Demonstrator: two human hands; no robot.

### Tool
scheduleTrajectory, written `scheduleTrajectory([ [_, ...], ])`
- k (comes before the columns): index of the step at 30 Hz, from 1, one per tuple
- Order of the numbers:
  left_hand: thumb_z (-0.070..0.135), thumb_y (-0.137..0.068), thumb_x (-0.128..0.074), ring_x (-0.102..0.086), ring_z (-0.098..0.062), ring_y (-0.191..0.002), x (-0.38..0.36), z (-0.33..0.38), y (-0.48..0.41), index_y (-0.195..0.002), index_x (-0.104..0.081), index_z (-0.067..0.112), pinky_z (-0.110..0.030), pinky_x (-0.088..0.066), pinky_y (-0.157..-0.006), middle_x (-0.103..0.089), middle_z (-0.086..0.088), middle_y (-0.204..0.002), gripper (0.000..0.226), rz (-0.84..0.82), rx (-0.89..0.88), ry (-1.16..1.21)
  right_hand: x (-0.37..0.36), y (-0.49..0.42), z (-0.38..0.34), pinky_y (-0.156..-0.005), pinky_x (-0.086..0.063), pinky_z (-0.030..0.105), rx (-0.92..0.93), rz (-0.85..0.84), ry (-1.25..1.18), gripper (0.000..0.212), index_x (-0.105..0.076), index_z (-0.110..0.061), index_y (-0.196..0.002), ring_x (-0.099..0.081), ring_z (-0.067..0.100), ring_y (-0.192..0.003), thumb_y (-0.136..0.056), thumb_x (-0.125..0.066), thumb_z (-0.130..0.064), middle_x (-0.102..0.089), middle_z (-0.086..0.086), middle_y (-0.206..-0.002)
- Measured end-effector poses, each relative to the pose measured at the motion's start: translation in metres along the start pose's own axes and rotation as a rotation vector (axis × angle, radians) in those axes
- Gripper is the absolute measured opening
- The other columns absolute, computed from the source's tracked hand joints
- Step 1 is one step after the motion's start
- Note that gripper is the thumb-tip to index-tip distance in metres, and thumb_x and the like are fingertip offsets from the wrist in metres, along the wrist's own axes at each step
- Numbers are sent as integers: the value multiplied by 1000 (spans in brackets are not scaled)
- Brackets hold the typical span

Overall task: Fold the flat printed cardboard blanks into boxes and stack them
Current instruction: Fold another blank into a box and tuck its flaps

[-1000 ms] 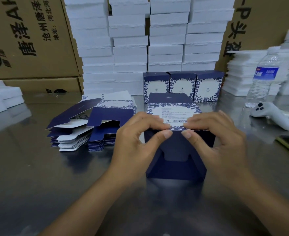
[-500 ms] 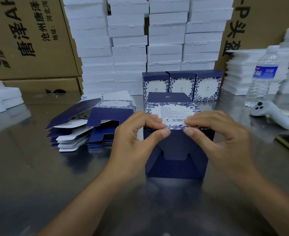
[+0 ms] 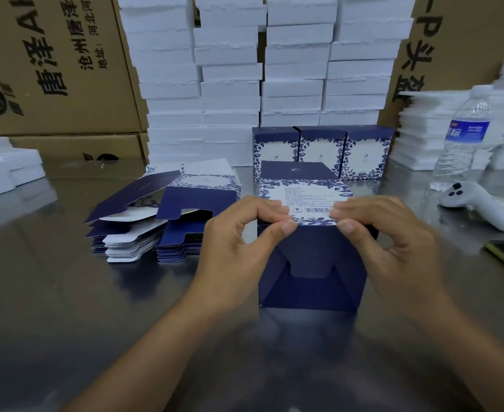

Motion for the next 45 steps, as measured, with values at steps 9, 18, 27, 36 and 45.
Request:
scheduleTrajectory([
  [9,14,-79,-69,-63,3,-97,2,-2,-1,-72,-65,28,-12,-45,-87,-69,22,-85,16,-5,-5,1,10,0,1,-86,-44,20,154,11,231,24,-73,-7,-92,-60,16,-89,-92,-55,-22,-67,-2,-94],
  [18,32,-72,-66,-59,4,-110,4,-3,3,-78,-68,28,-12,-43,-91,-72,20,-93,7,46,-6,39,7,1,0,-85,-41,15,99,27,214,25,-73,-8,-94,-59,17,-88,-92,-53,-23,-66,-5,-95],
  [27,30,-70,-66,-60,2,-108,7,-10,0,-73,-67,19,-15,-45,-91,-72,18,-88,12,71,26,74,10,1,10,-85,-42,15,16,4,179,26,-71,-13,-97,-58,12,-93,-89,-56,-32,-64,-9,-97],
  [36,35,-77,-61,-59,0,-113,9,-16,-3,-75,-69,26,-11,-45,-87,-73,19,-94,12,24,49,151,11,2,21,-85,-45,14,-156,12,-31,17,-64,-30,-95,-61,1,-99,-90,-49,-37,-64,-17,-104],
  [45,35,-75,-61,-59,1,-112,9,-16,-5,-74,-67,18,-11,-44,-89,-73,20,-90,18,27,75,157,7,2,20,-81,-41,4,-228,-11,-32,17,-65,-27,-98,-58,0,-99,-93,-49,-32,-64,-15,-103],
])
Point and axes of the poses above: each hand's wrist, its own y-axis away from the middle knuckle, its own x-axis out of the back of the hand, z = x × y, the point moved 6 cm from there along -y, towards the middle knuckle
